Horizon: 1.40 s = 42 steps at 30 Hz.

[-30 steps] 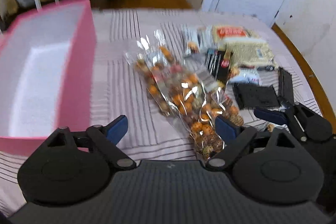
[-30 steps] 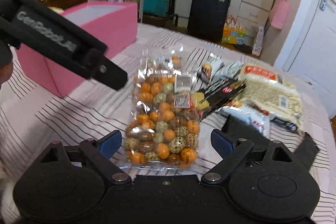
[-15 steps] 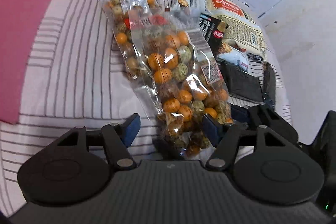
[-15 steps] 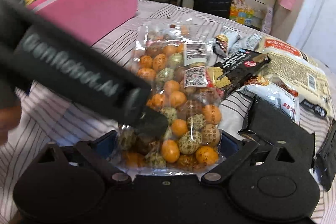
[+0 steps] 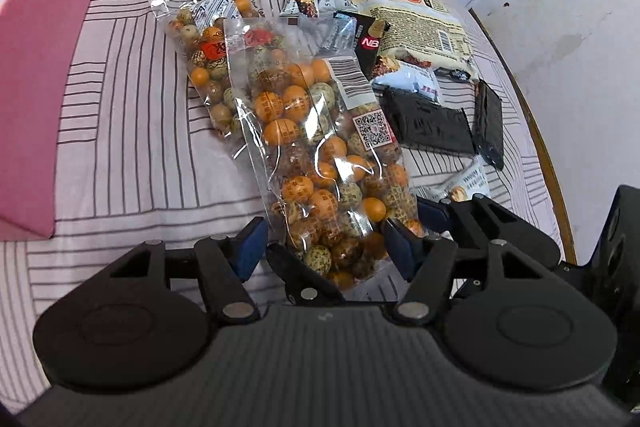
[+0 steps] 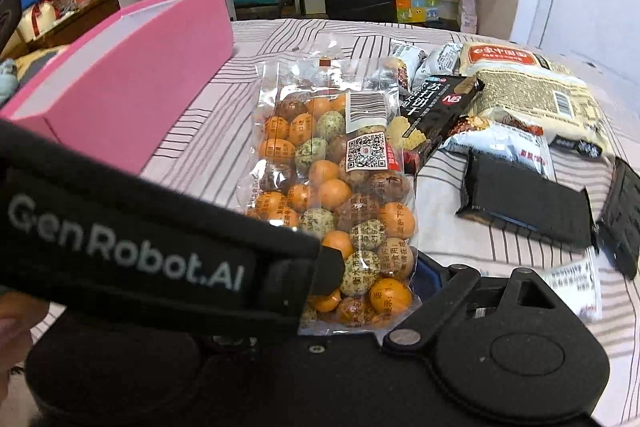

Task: Organize snacks
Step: 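Reach the left tool to the clear nut bag and close on it, then lift the nut bag with the left tool and carry it over the pink box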

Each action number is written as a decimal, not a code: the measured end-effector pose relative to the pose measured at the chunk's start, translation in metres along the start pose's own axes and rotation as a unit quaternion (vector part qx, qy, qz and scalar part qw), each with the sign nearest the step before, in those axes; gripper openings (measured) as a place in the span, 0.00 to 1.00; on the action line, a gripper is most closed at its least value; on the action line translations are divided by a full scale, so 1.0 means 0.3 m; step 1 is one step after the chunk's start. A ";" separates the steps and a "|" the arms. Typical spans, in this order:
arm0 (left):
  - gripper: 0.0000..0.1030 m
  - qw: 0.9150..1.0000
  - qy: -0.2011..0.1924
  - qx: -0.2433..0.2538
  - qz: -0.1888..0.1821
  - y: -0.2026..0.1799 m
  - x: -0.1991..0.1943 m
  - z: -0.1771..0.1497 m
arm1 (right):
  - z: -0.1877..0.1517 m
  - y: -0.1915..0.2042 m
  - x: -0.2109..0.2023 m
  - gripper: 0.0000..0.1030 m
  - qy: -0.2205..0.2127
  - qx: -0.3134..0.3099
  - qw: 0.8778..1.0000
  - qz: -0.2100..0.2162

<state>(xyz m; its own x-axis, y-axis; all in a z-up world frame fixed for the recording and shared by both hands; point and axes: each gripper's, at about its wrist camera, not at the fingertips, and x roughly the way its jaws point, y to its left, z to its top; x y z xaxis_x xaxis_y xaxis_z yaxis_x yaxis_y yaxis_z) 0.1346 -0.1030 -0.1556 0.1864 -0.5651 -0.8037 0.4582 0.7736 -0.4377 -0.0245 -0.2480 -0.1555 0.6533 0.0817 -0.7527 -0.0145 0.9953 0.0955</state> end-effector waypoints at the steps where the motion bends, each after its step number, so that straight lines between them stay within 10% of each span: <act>1: 0.61 1.000 -0.001 0.003 0.002 -0.003 -0.014 -0.008 | 0.002 0.002 -0.008 0.89 0.004 0.007 1.000 0.001; 25: 0.61 1.000 -0.021 0.015 0.019 -0.016 -0.420 -0.086 | 0.057 0.256 -0.271 0.89 -0.022 -0.026 0.999 0.020; 42: 0.62 0.992 -0.101 -0.062 0.038 0.277 -0.657 0.103 | 0.379 0.517 -0.208 0.89 -0.045 -0.139 0.987 0.067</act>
<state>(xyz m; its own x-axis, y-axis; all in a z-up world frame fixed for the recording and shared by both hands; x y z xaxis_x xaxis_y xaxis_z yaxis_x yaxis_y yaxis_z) 0.1628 0.0637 -0.0211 0.3928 -0.5406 -0.7440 0.3275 0.8382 -0.4361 0.0187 -0.1045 -0.0196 0.6964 0.2217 -0.6826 -0.3046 0.9525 -0.0014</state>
